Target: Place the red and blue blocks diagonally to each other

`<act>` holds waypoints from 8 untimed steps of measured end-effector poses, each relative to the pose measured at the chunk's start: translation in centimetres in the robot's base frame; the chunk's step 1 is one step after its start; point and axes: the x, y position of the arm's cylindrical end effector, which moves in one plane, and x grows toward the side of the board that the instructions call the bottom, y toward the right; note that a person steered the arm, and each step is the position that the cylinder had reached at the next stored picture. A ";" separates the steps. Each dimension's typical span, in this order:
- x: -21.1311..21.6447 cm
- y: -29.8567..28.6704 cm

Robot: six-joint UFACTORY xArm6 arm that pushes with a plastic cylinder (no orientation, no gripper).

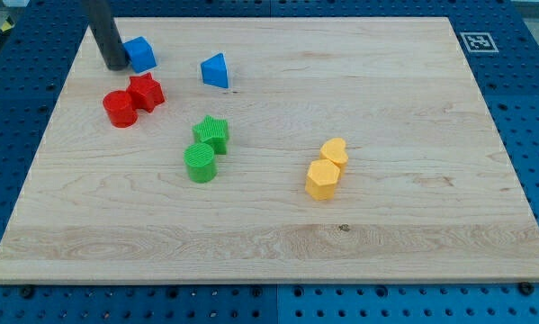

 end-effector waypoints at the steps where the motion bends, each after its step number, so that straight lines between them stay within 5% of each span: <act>1: -1.3 0.1; 3: -3.3 4.3; 8: 0.3 11.1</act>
